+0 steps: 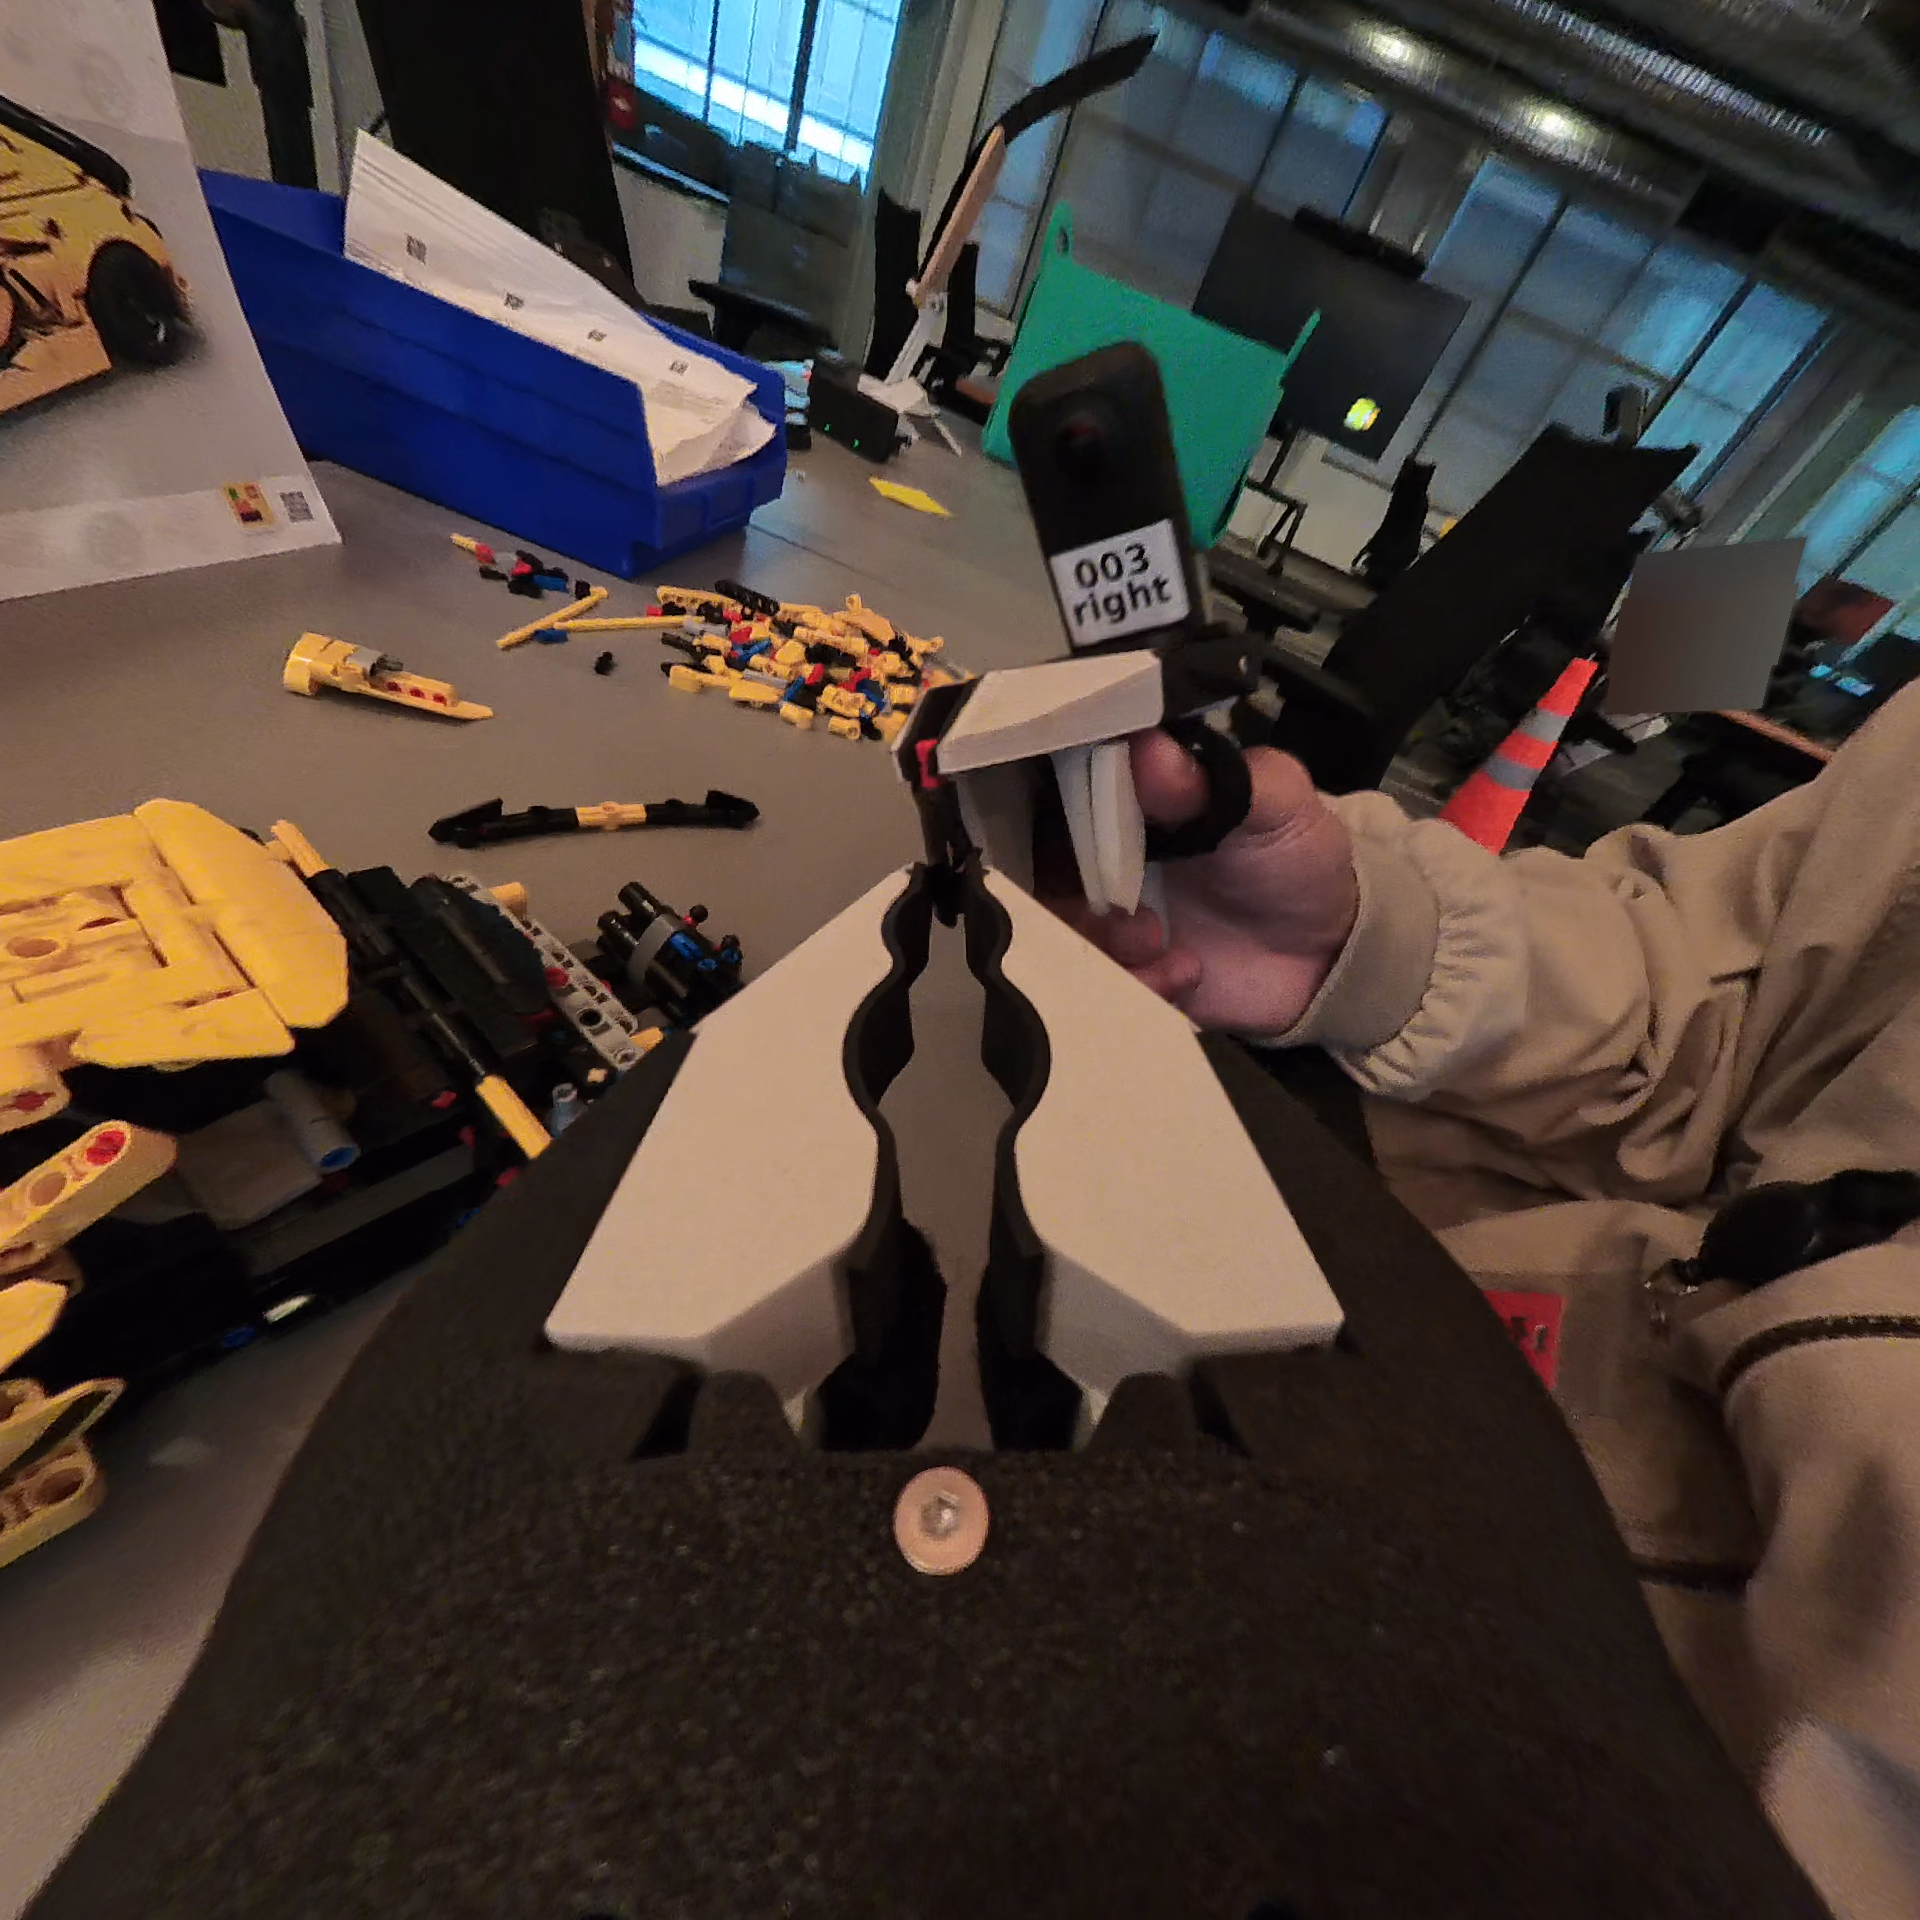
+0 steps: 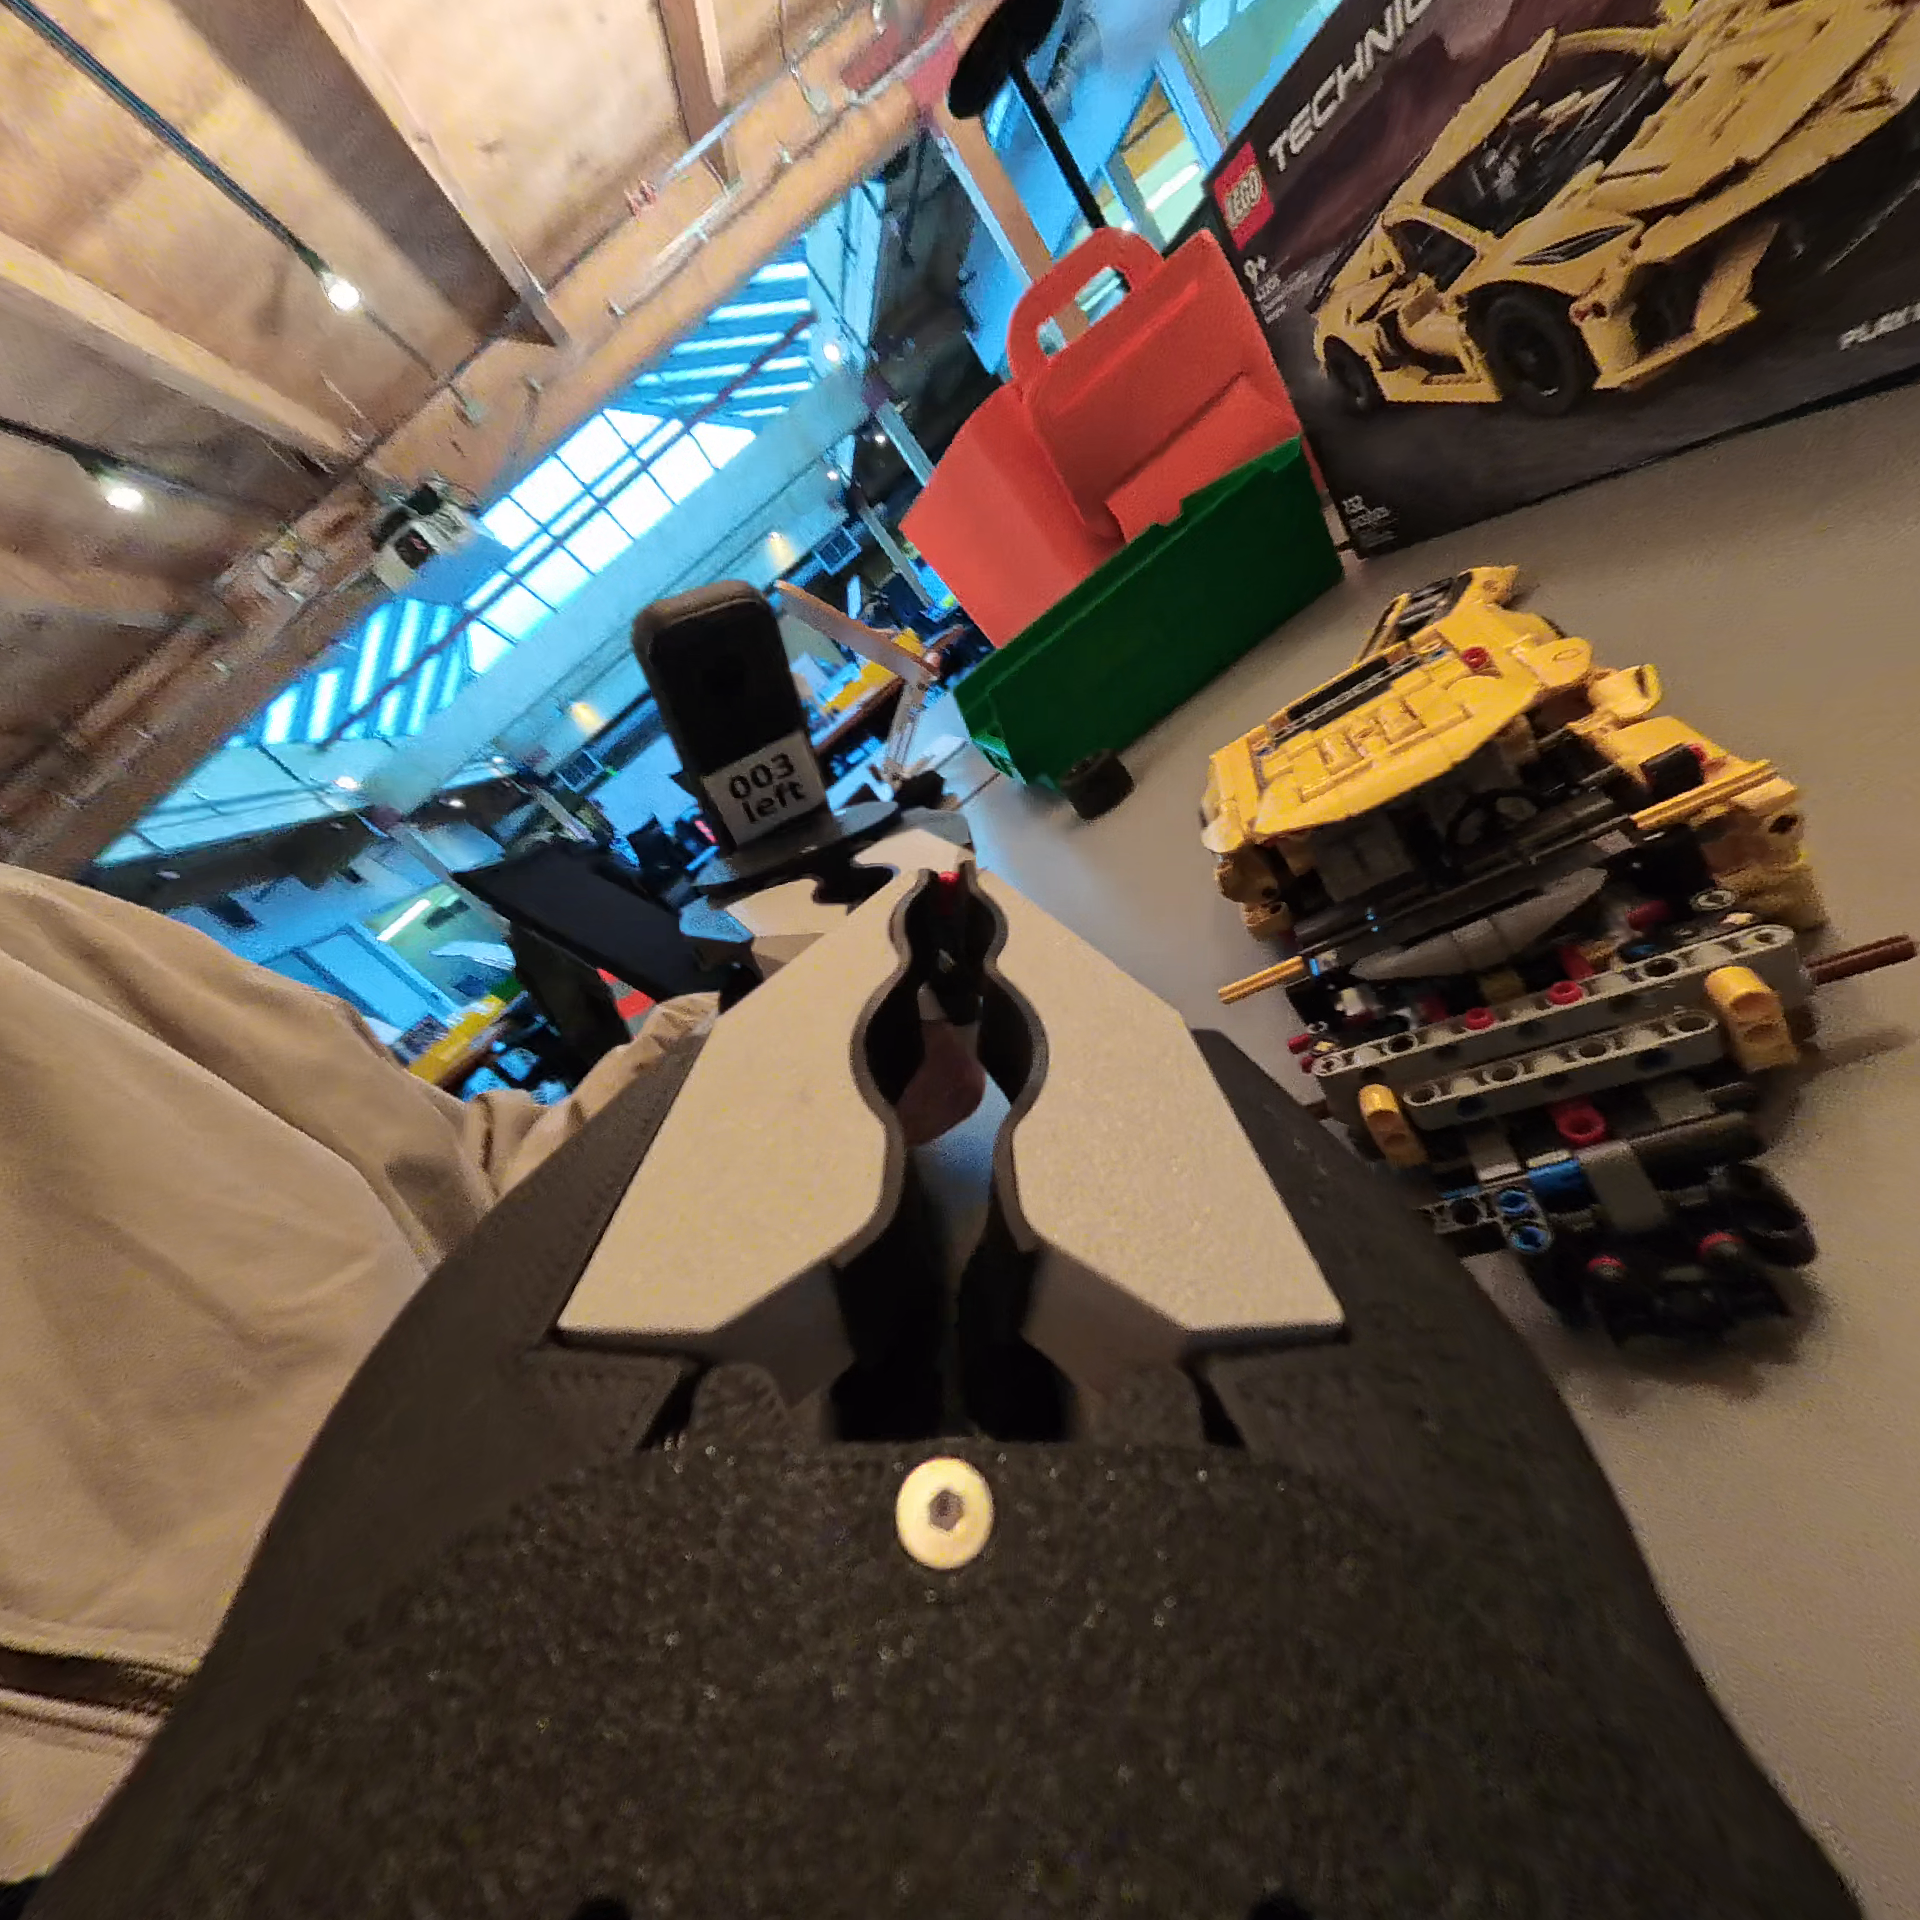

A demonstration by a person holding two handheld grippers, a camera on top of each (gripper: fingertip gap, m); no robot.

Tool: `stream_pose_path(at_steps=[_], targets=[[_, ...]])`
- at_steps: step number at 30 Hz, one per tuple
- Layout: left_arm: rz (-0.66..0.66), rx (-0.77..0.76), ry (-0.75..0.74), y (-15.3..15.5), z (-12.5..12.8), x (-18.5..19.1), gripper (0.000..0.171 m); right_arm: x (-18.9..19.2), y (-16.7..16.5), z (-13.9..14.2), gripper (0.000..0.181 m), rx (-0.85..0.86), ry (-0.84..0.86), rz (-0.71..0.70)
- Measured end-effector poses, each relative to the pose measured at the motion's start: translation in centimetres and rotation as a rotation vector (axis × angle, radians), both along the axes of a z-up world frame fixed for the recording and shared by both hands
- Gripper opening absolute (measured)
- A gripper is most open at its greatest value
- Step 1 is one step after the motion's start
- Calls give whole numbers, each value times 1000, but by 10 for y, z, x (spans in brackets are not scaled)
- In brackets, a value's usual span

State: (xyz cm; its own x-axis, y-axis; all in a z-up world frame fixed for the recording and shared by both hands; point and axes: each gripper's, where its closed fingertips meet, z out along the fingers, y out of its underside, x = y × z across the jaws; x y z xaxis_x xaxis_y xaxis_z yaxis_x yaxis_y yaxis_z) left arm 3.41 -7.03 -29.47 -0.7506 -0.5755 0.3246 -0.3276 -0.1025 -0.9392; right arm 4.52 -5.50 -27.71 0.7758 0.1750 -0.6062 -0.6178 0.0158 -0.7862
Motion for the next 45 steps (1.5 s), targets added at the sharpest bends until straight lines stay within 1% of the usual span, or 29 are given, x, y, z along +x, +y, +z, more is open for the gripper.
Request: stream_pose_path(at_steps=[2, 3, 4, 5, 6, 7, 8, 9, 11, 12, 15, 17, 19, 21, 22, 23, 24, 25, 27, 28, 31, 32, 34, 36, 38, 41, 43, 45], targets=[[-13, -41, -12, 0, 6, -1, 6, -2, -3, 9, 0, 41, -43, -13], [-17, -48, -12, 0, 7, -2, 6, -2, -2, 8, 0, 31, -57, -16], [-13, -43, -13, 1, 6, -2, 6, -1, -2, 9, 0, 43, -37, -15], [-24, 2, 7, 0, -2, -3, 0, 9, -12, 27, 2, 180, 18, -56], [-44, 179, 91, -4, -37, -6, 0, 40, -43, 56, 0, 417, 103, -179], [-70, 227, 91, -11, -44, -11, 0, 65, -59, 52, 1, 416, 148, -233], [-79, 159, 28, -15, -26, -13, 0, 83, -72, 48, 0, 425, 183, -297], [-55, 91, 9, -9, -14, -11, 0, 84, -77, 50, 1, 411, 165, -294], [-36, 15, 45, 1, -11, -7, 0, 74, -74, 53, 1, 304, 3, -294], [-47, 18, 37, -1, -10, -9, 0, 75, -76, 54, 1, 280, -19, -294], [-94, 82, 32, -13, -17, -15, 0, 92, -85, 43, 1, 232, 62, -267], [-106, 71, 49, -15, -18, -14, 0, 102, -92, 35, 1, 206, 83, -306], [-50, 52, 33, -9, -13, -5, 0, 96, -86, 29, 1, 166, 95, -278], [23, 20, 27, -3, -8, 9, 0, 74, -67, 30, 1, 133, 29, -224], [36, -26, 36, -3, -3, 15, 10, 58, -55, 29, 1, 122, 2, -176], [30, -89, 60, -7, 2, 19, 37, 43, -42, 28, 2, 112, -5, -120], [4, -139, 98, -12, 4, 20, 50, 29, -31, 25, 1, 102, -10, -71], [-20, -161, 129, -16, 4, 20, 52, 20, -23, 20, 2, 82, -25, -45], [-20, -160, 128, -18, 4, 20, 51, 14, -15, 13, 2, 34, -54, -24], [-16, -152, 115, -16, 5, 19, 44, 12, -13, 11, 2, 13, -69, -15], [-44, -203, 112, -15, 11, 16, 12, 4, -6, 0, 2, -50, -106, 14], [-55, -211, 128, -15, 9, 15, 7, 1, -4, 0, 2, -54, -109, 25], [-60, -200, 137, -14, 6, 14, 6, 1, -3, -3, 2, -72, -114, 23], [-21, -135, 111, -14, 0, 15, 6, 3, -3, -8, 1, -102, -102, 14], [6, -90, 84, -13, -1, 15, 7, 3, -4, -7, 1, -81, -56, 16], [19, -109, 99, -13, -1, 17, 7, 7, -6, -6, 0, -44, 29, 22], [25, -116, 94, -13, 0, 17, 7, 8, -5, -5, 0, -42, 11, 4], [34, -123, 79, -12, 3, 18, 7, 9, -5, -2, 0, -15, 31, -5]])
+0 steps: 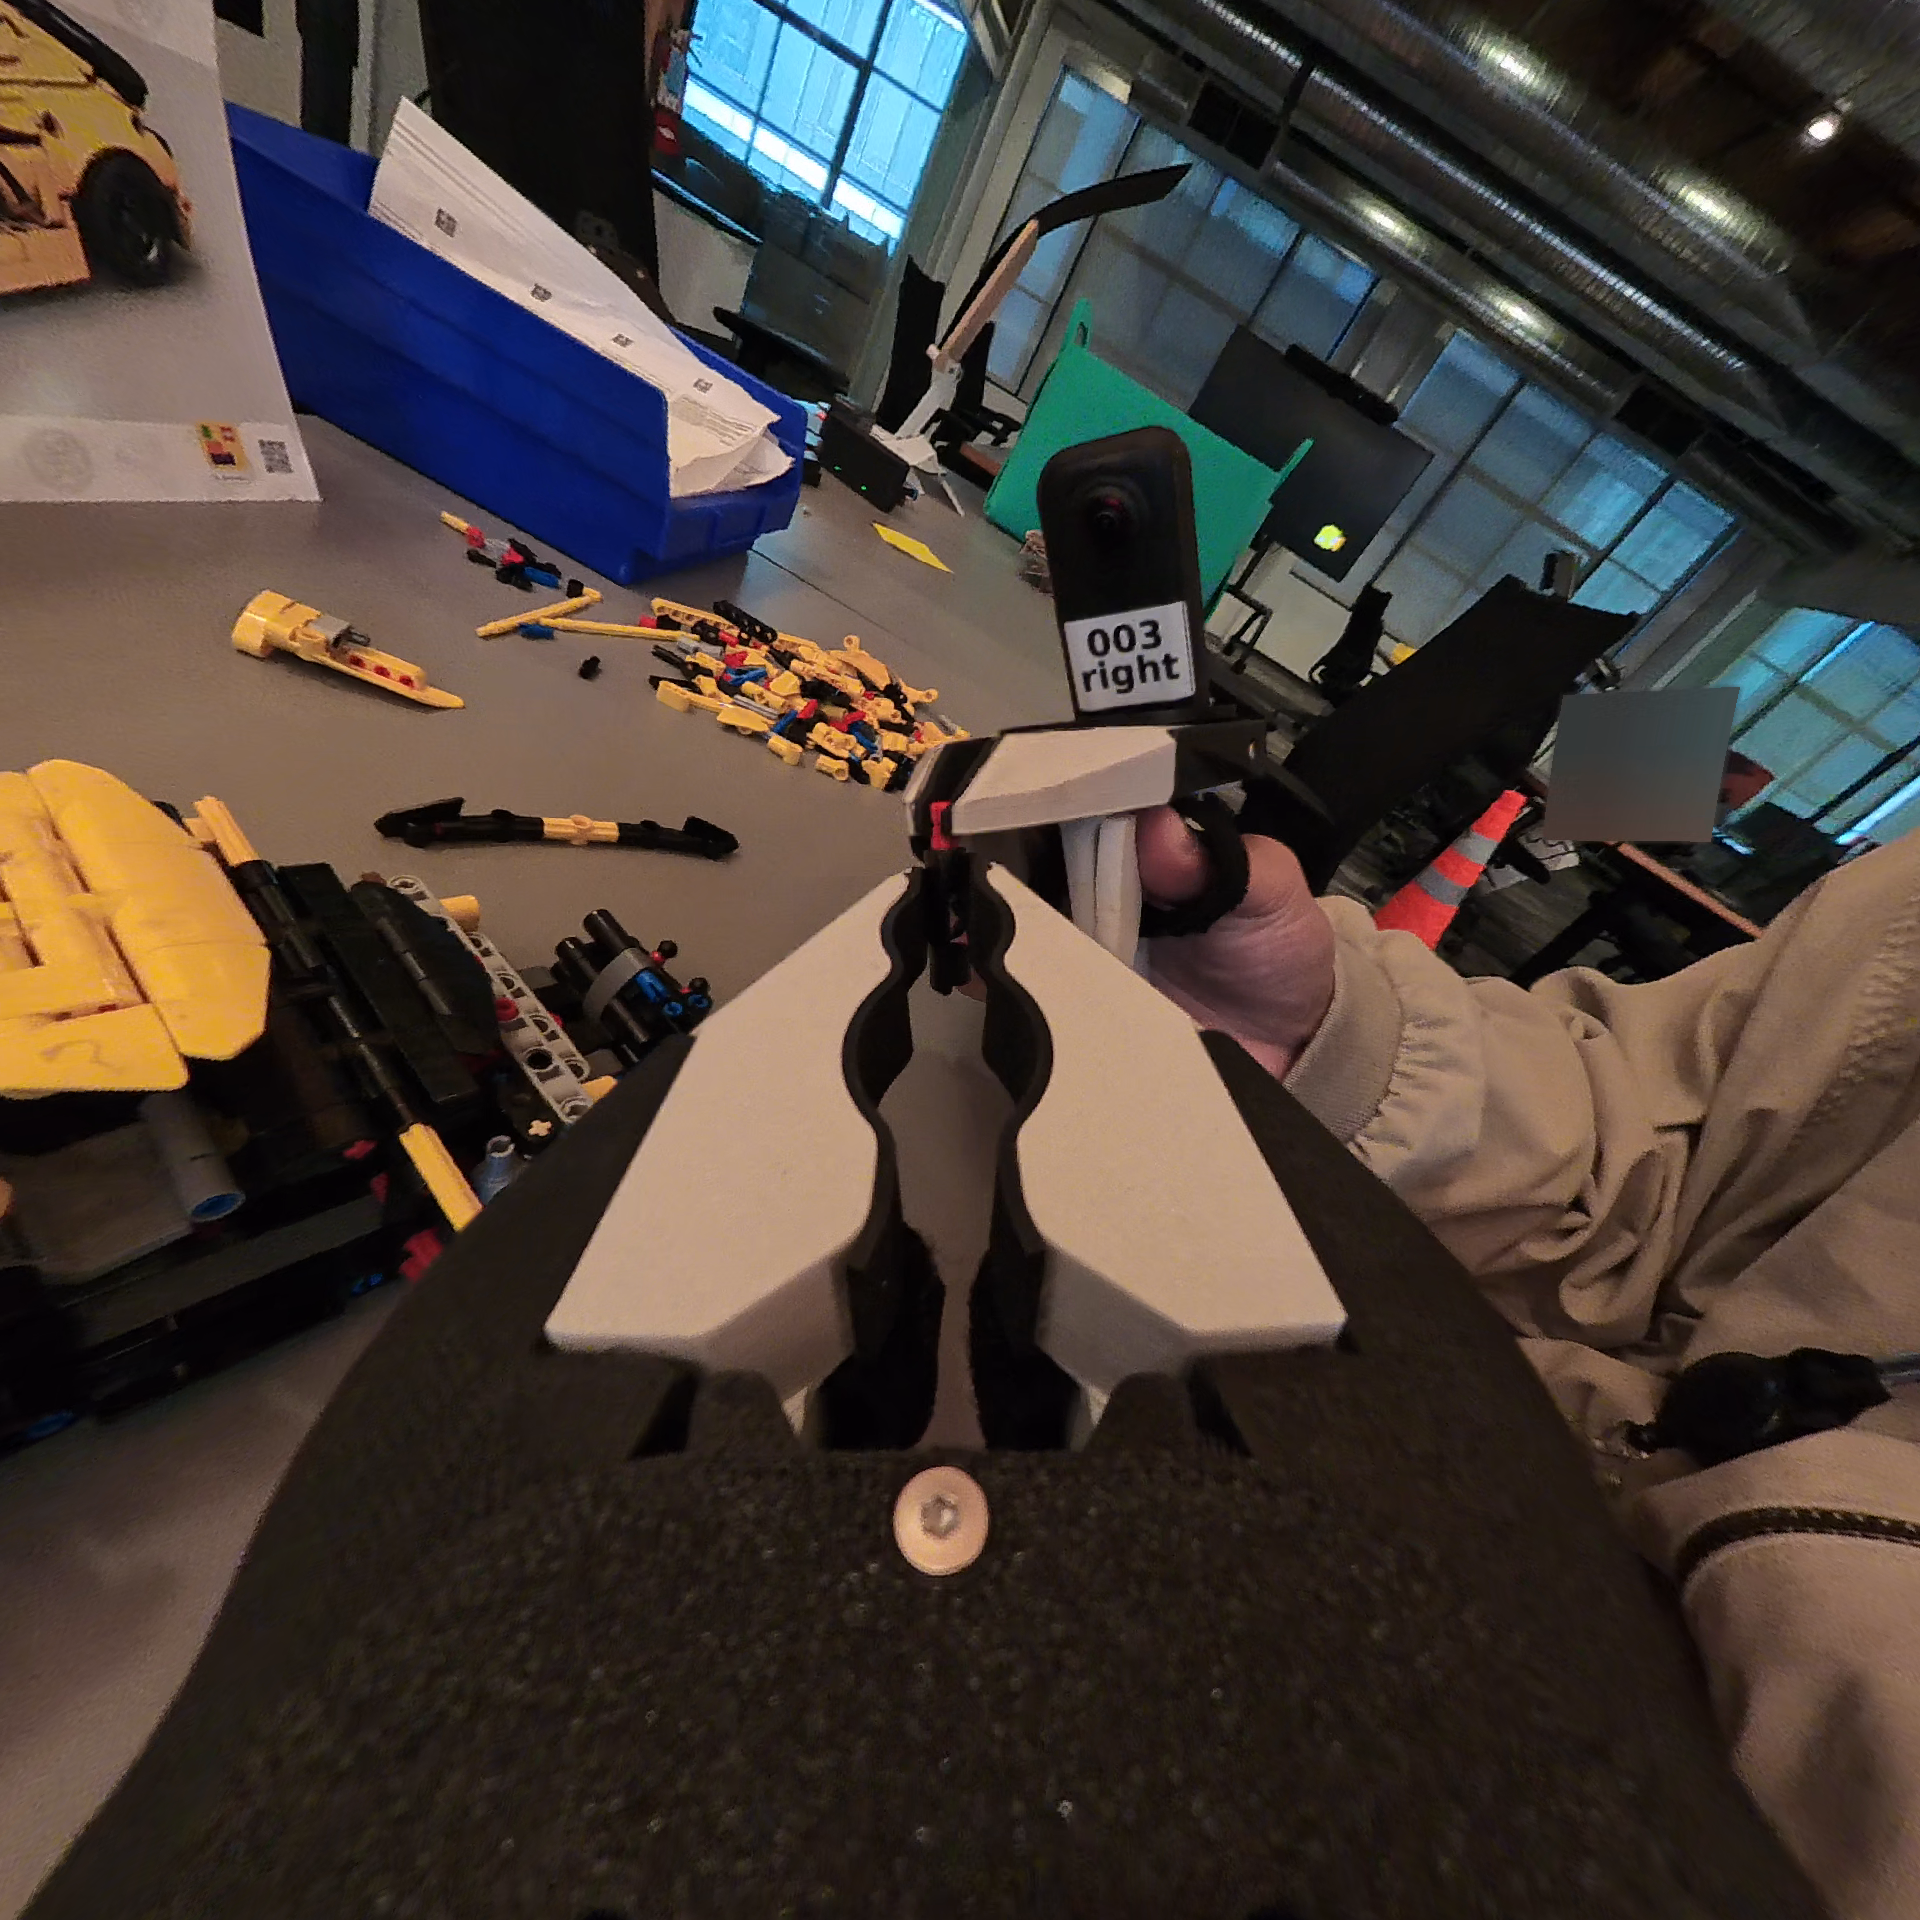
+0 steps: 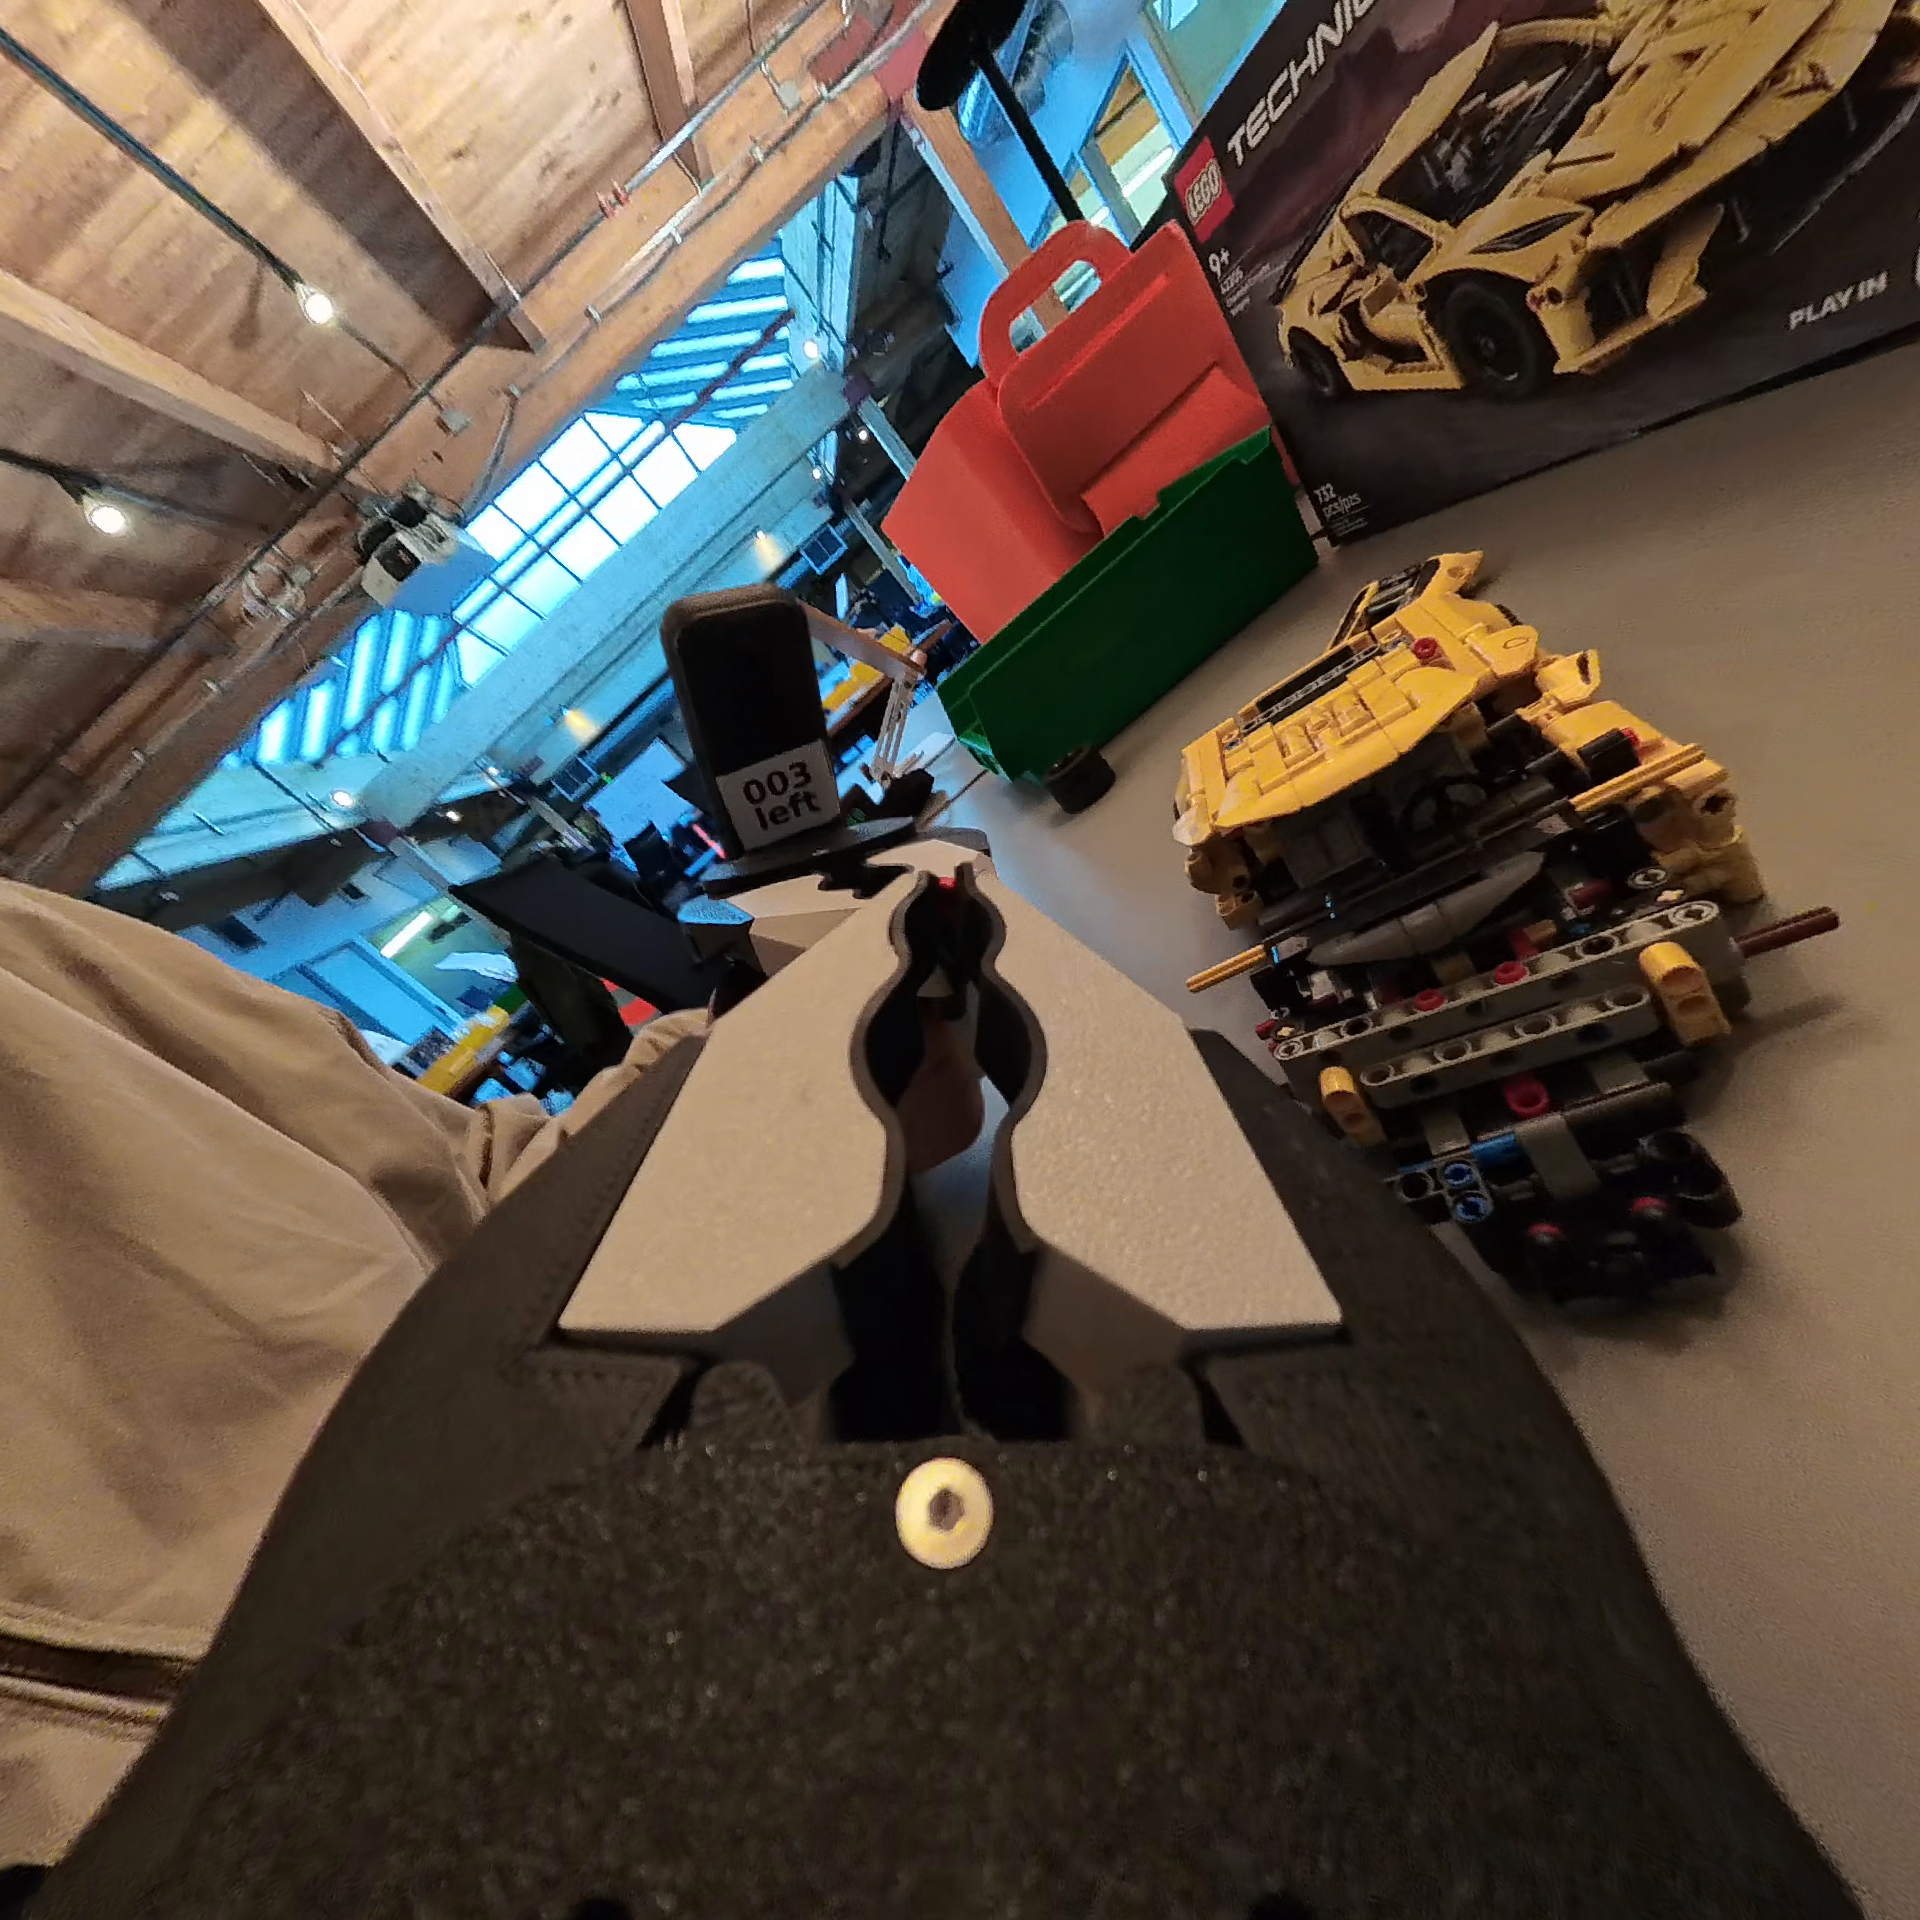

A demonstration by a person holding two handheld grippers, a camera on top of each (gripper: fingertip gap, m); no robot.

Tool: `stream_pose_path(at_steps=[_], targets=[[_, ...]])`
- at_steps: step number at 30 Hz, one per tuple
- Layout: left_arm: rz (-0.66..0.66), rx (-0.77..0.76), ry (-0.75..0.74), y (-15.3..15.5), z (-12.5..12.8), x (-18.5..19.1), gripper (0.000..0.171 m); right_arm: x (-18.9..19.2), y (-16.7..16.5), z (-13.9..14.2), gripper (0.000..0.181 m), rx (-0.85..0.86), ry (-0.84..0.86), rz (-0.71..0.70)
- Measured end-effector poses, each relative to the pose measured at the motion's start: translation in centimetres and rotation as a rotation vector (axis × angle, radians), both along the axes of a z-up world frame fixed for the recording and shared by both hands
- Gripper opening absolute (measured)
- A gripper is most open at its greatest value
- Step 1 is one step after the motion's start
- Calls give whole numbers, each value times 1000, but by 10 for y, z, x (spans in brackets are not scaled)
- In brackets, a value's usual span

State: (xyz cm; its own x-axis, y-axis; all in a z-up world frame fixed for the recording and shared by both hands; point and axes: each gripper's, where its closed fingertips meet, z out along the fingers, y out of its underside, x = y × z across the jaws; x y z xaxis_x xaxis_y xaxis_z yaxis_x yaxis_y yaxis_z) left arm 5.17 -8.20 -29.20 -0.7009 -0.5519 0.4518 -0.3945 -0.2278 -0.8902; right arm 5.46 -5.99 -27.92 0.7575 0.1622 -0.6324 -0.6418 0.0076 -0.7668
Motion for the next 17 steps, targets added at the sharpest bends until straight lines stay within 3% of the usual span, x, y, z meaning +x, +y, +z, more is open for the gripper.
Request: stream_pose_path(at_steps=[8, 17], targets=[[55, -177, 25, 5, 13, 9, 6, 12, 3, 10, 0, 134, 154, -49], [93, -268, 2, 10, 22, 9, 6, 12, 7, 18, 0, 211, 216, -49]])
